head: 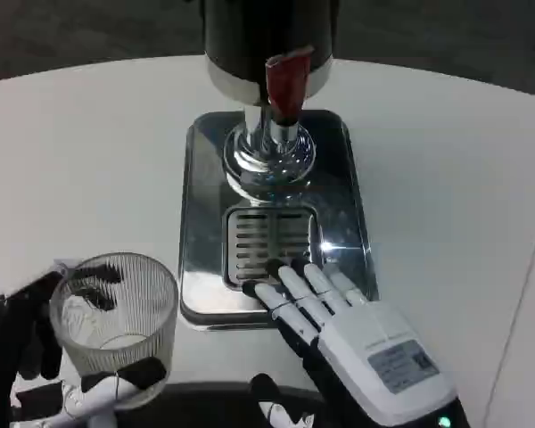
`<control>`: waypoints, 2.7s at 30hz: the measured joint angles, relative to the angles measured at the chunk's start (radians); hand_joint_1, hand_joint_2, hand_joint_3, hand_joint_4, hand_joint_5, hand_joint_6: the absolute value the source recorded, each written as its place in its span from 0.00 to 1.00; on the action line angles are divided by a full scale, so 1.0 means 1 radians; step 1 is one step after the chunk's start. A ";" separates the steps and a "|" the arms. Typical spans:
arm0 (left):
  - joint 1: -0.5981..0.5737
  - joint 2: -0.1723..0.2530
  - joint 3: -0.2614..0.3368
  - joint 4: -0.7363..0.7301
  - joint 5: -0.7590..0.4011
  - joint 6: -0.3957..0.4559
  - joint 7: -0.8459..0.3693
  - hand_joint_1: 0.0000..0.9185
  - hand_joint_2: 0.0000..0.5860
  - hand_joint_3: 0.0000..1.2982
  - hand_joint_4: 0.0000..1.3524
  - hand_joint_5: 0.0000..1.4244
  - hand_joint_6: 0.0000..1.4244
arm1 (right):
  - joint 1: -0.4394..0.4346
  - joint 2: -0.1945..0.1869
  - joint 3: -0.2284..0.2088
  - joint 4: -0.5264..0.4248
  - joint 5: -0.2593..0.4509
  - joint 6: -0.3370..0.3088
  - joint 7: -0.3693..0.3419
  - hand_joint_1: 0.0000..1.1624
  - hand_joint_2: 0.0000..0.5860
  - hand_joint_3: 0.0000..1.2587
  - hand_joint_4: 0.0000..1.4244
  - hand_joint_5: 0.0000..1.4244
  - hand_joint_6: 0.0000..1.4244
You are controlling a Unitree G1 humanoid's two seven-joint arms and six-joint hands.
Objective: Grasp the cup under the faucet to collect the drink, then remove the cup.
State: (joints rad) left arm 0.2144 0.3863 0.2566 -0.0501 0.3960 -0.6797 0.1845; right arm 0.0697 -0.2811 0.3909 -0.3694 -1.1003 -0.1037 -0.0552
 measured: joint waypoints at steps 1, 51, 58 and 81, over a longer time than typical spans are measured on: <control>0.002 -0.001 0.000 0.000 0.000 0.000 -0.001 0.52 0.17 0.74 0.80 0.87 0.95 | 0.000 0.000 0.000 -0.001 0.000 0.000 0.000 0.34 0.85 0.09 0.00 0.00 0.02; -0.496 0.008 -0.179 0.486 0.207 -0.003 0.218 0.54 0.16 0.73 0.80 0.86 0.95 | 0.180 0.010 -0.038 -0.228 -0.003 0.019 0.010 0.36 0.85 0.10 0.04 0.02 0.05; -0.626 0.007 -0.257 0.636 0.245 0.004 0.304 0.54 0.16 0.73 0.80 0.86 0.95 | 0.212 0.007 -0.048 -0.233 -0.002 0.019 0.017 0.37 0.85 0.10 0.04 0.02 0.05; -0.969 -0.079 -0.498 1.063 0.287 0.034 0.538 0.57 0.14 0.73 0.80 0.87 0.95 | 0.235 0.032 -0.060 -0.240 -0.005 0.019 0.020 0.38 0.85 0.11 0.04 0.04 0.07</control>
State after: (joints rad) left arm -0.7547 0.3069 -0.2413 1.0127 0.6825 -0.6460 0.7228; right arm 0.3048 -0.2494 0.3311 -0.6098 -1.1054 -0.0844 -0.0348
